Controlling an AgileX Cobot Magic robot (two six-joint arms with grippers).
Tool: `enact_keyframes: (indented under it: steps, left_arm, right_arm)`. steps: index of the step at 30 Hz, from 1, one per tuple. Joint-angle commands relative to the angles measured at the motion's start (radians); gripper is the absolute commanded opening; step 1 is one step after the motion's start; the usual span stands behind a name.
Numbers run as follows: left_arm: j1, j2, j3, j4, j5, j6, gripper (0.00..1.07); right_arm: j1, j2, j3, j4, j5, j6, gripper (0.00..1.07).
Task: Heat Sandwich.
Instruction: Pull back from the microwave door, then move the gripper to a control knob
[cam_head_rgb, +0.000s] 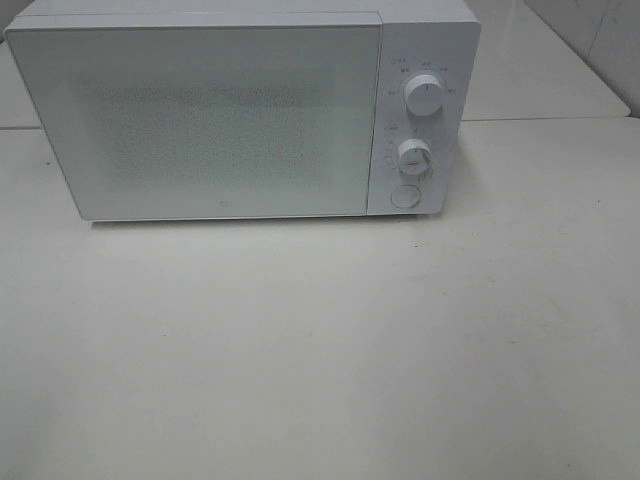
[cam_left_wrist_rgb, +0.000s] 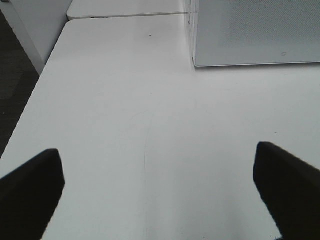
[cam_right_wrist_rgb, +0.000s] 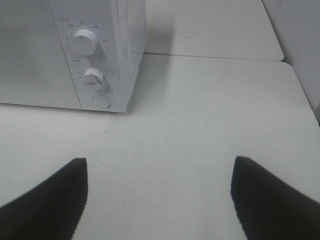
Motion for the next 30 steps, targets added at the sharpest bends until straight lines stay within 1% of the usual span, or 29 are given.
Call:
enact_keyframes:
  steps: [1, 2, 6, 7, 14, 22, 30]
  left_arm:
    - [-0.003, -0.027, 0.004, -0.007, -0.011, 0.003, 0.98]
    - [-0.003, -0.027, 0.004, -0.007, -0.011, 0.003, 0.98]
    - [-0.003, -0.027, 0.004, -0.007, -0.011, 0.003, 0.98]
    - [-0.003, -0.027, 0.004, -0.007, -0.011, 0.003, 0.98]
    - [-0.003, -0.027, 0.004, -0.007, -0.011, 0.003, 0.98]
    - [-0.003, -0.027, 0.004, -0.007, -0.011, 0.003, 0.98]
    - [-0.003, -0.027, 0.004, -0.007, -0.011, 0.003, 0.98]
  right_arm:
    - [-0.006, 0.07, -0.006, -0.004, -0.072, 0.012, 0.77]
    - [-0.006, 0.113, -0.006, -0.004, -0.096, 0.017, 0.77]
    - [-0.006, 0.168, -0.006, -0.004, -0.131, 0.034, 0.77]
    - [-0.006, 0.205, -0.006, -0.004, -0.153, 0.037, 0.76]
    - [-0.006, 0.297, -0.006, -0.004, -0.233, 0.037, 0.76]
    - [-0.006, 0.437, -0.006, -0.004, -0.383, 0.037, 0.76]
    - [-0.006, 0.542, -0.006, -0.004, -0.46, 0.042, 0.76]
